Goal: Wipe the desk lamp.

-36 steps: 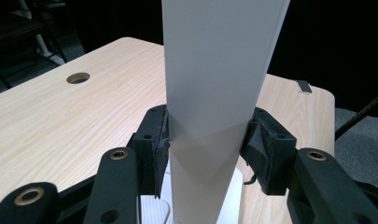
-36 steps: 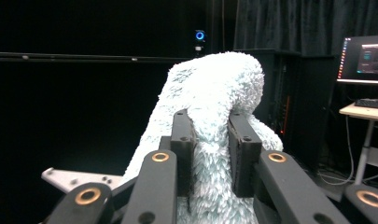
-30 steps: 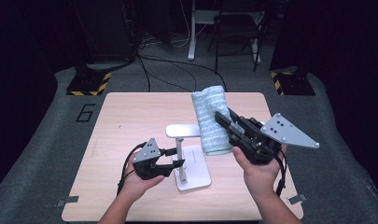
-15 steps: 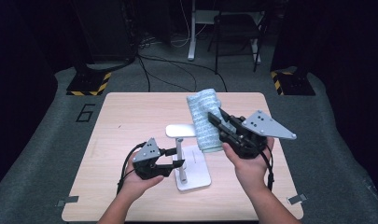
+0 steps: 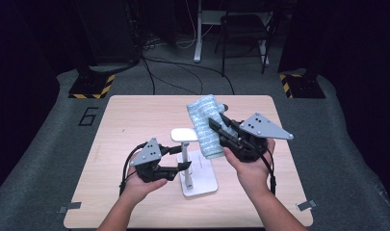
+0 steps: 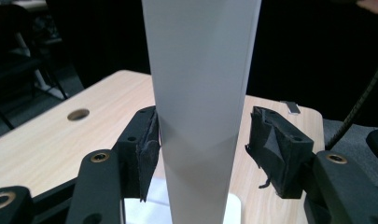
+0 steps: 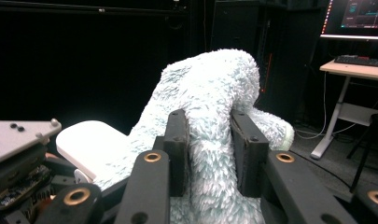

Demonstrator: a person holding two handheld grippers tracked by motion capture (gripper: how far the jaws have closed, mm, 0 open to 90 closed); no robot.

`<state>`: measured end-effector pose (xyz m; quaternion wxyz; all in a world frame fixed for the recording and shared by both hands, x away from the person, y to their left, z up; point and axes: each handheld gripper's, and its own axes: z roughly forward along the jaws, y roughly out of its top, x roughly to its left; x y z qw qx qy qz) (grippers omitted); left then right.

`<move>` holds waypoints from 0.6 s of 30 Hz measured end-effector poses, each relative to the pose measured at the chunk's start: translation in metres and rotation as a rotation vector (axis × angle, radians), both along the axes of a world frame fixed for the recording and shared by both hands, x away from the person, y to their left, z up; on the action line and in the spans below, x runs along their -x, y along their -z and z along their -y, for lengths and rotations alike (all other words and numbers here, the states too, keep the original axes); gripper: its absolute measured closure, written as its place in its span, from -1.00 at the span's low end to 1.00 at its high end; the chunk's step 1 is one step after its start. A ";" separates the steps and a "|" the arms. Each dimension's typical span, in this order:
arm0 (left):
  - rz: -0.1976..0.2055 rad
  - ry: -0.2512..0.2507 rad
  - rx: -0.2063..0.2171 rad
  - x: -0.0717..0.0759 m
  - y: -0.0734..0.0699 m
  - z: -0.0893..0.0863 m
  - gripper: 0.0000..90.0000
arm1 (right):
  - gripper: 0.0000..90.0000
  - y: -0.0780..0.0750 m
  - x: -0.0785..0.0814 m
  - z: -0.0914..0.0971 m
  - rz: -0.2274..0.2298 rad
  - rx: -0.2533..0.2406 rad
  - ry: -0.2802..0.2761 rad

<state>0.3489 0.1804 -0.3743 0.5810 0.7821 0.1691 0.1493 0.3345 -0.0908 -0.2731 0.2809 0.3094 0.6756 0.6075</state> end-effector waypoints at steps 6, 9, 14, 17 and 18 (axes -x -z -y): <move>-0.006 -0.024 0.005 -0.002 -0.003 0.002 0.15 | 0.48 -0.001 -0.004 -0.004 -0.026 0.020 0.004; -0.016 -0.027 0.018 -0.002 -0.002 0.002 0.17 | 0.48 -0.001 -0.003 -0.005 -0.031 0.023 0.007; -0.019 -0.029 0.013 -0.002 -0.003 0.002 0.17 | 0.56 -0.001 -0.002 -0.015 -0.006 0.025 -0.012; -0.023 -0.032 0.016 -0.002 -0.003 0.002 0.17 | 0.57 -0.002 -0.001 -0.022 -0.005 0.029 -0.027; -0.023 -0.033 0.016 -0.002 -0.003 0.002 0.17 | 0.57 -0.002 -0.001 -0.024 0.001 0.032 -0.028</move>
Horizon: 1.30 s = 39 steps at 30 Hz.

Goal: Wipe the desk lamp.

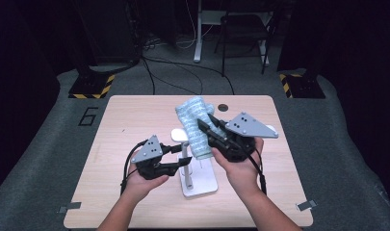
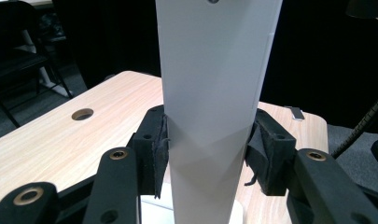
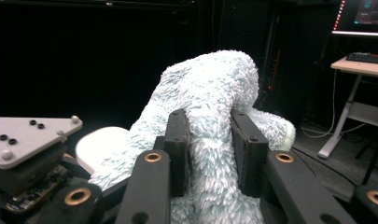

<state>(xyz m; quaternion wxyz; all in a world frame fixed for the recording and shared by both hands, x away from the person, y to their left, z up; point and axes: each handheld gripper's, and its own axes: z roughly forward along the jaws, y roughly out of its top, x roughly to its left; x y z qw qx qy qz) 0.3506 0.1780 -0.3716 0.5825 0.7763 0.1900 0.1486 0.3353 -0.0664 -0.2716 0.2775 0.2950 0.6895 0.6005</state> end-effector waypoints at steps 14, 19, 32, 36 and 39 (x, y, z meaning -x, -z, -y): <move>0.005 -0.004 -0.011 0.000 -0.001 0.000 0.18 | 0.58 -0.007 0.004 -0.039 0.037 0.045 -0.053; 0.000 -0.006 -0.009 0.001 -0.001 0.001 0.18 | 0.60 -0.005 0.004 -0.038 0.038 0.053 -0.042; 0.004 -0.008 -0.008 0.001 0.000 0.001 0.18 | 0.61 0.004 0.002 0.010 0.002 0.053 0.034; 0.007 -0.007 -0.011 0.001 0.000 0.000 0.18 | 0.61 0.008 0.002 0.033 -0.003 0.053 0.081; -0.002 -0.010 -0.002 0.001 0.000 0.002 0.18 | 0.61 0.010 0.001 0.047 -0.021 0.042 0.109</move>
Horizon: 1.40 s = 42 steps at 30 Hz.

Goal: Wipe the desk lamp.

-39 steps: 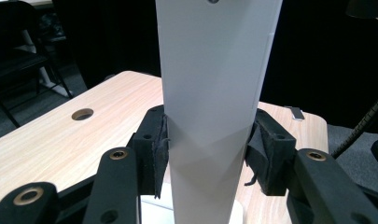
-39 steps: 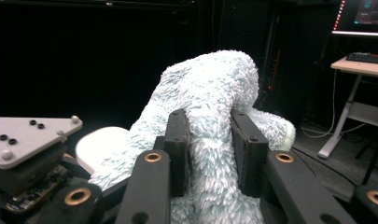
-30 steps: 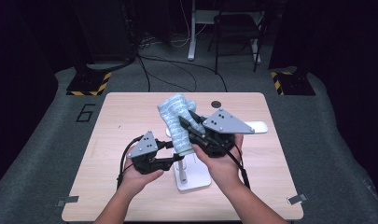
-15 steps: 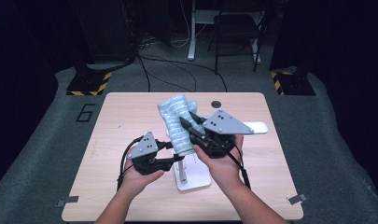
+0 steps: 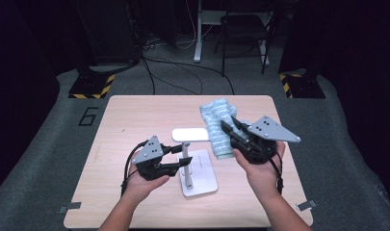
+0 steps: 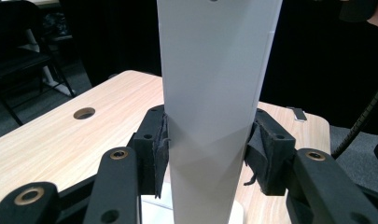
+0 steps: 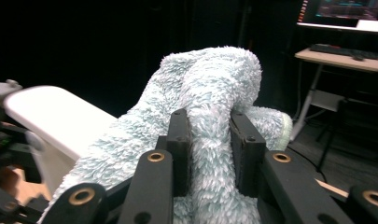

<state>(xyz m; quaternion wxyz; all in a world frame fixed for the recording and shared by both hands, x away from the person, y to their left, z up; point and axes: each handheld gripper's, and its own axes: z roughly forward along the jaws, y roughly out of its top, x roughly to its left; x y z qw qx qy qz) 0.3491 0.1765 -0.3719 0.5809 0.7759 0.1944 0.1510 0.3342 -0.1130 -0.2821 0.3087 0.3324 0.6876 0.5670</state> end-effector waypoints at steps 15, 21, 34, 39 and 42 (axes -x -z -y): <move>0.000 -0.002 0.002 0.000 0.000 0.000 0.18 | 0.62 0.013 0.002 0.054 -0.003 -0.041 0.127; 0.003 -0.004 -0.004 0.000 0.000 -0.001 0.18 | 0.62 0.014 0.004 0.041 0.028 -0.059 0.119; 0.003 -0.009 0.006 0.001 0.001 -0.001 0.18 | 0.62 0.005 0.008 -0.030 0.094 -0.030 -0.010; 0.000 -0.011 0.009 0.001 0.001 0.000 0.18 | 0.61 0.001 0.010 -0.048 0.098 -0.026 -0.053; 0.001 -0.010 0.006 0.001 0.001 -0.001 0.18 | 0.61 0.001 0.010 -0.053 0.113 -0.019 -0.062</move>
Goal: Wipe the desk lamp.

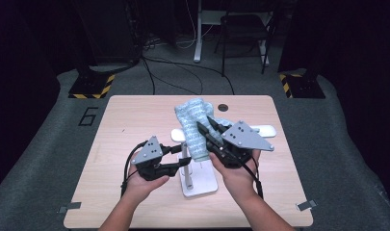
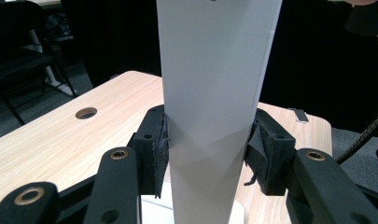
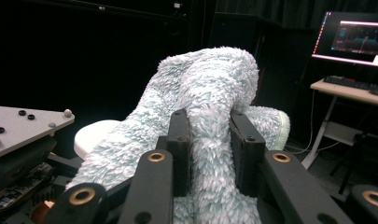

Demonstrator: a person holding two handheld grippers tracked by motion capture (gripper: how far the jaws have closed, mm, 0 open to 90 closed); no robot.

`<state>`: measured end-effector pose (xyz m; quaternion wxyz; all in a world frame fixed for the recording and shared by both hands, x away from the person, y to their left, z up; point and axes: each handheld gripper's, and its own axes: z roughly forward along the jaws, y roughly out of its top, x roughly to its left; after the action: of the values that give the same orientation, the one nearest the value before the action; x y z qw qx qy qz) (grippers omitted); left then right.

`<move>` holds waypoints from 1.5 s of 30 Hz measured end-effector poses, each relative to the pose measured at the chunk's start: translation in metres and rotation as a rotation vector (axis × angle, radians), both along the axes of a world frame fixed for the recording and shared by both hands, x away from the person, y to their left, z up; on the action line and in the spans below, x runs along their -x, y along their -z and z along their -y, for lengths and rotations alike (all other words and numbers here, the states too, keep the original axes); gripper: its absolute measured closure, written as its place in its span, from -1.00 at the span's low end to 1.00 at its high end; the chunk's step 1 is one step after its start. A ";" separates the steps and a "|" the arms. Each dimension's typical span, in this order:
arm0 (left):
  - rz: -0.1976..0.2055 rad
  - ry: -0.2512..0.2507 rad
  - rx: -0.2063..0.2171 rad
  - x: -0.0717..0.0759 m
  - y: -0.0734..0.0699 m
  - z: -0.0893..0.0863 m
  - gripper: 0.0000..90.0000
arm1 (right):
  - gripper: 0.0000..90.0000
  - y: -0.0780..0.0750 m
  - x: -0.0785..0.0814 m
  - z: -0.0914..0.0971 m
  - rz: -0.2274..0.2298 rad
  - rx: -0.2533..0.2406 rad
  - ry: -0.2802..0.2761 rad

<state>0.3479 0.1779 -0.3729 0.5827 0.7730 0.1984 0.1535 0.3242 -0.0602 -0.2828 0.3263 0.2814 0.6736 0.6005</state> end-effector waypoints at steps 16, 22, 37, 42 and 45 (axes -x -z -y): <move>0.003 0.007 -0.006 -0.001 0.000 0.001 0.18 | 0.62 0.010 -0.006 0.065 -0.056 -0.004 0.095; 0.002 0.004 -0.002 0.000 0.000 0.000 0.18 | 0.62 0.015 -0.006 0.100 -0.082 -0.014 0.173; 0.003 0.008 -0.005 0.001 0.000 -0.002 0.18 | 0.63 0.028 -0.005 0.156 -0.122 -0.078 0.286; -0.003 0.006 0.006 0.001 0.001 -0.003 0.18 | 0.63 0.027 -0.003 0.151 -0.116 -0.080 0.277; -0.002 0.006 0.005 0.001 0.001 -0.002 0.18 | 0.63 0.027 -0.002 0.143 -0.111 -0.081 0.252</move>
<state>0.3465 0.1802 -0.3736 0.5848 0.7724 0.1971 0.1503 0.3266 -0.2031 -0.3094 0.3498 0.4094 0.6251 0.5650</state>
